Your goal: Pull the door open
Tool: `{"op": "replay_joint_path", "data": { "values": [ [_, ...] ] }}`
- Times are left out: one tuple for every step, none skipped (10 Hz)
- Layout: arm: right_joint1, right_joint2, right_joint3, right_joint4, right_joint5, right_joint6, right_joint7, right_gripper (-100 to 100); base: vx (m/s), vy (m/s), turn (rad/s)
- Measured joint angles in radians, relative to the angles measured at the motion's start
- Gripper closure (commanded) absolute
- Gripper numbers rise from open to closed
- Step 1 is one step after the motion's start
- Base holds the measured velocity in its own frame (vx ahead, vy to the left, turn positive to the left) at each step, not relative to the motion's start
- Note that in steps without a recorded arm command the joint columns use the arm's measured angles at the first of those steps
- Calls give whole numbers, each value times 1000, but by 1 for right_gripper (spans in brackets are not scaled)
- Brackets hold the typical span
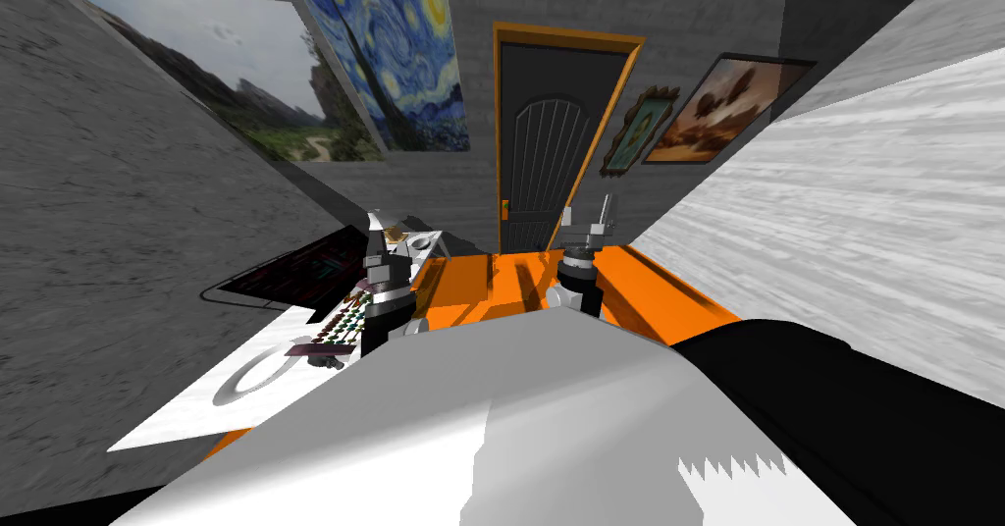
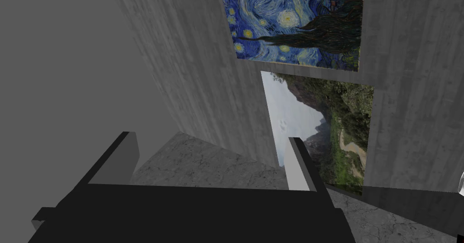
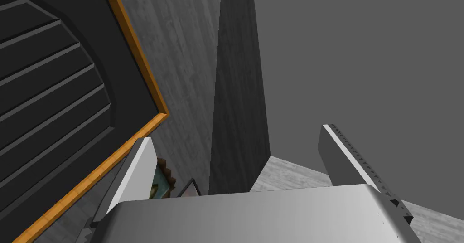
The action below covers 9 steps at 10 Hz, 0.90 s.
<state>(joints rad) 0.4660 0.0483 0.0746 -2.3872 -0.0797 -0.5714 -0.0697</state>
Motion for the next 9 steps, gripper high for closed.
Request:
{"op": "replay_joint_path", "data": {
  "values": [
    [-8, -9, -4, 19, -9, 1, -11, -100, 144, -10, 82],
    [-25, -14, -6, 43, -16, 8, -24, -100, 148, -20, 88],
    [-31, -27, -15, 70, -29, 7, -43, -100, 135, -23, 70],
    [-44, -36, -23, 91, -42, 14, -63, -100, 123, -25, 54],
    [-48, -46, -30, 109, -53, 16, -81, -100, 93, -13, 43],
    [-59, -52, -36, 129, -62, 19, -95, -100, 94, -3, 91],
    [-71, -58, -41, 155, -74, 24, -112, -100, 108, -13, 74],
    [-83, -65, -48, 179, -85, 28, -130, -100, 121, -25, 52],
    [-96, -70, -55, 193, -96, 40, -145, -100, 105, -28, 54]
  ]
}}
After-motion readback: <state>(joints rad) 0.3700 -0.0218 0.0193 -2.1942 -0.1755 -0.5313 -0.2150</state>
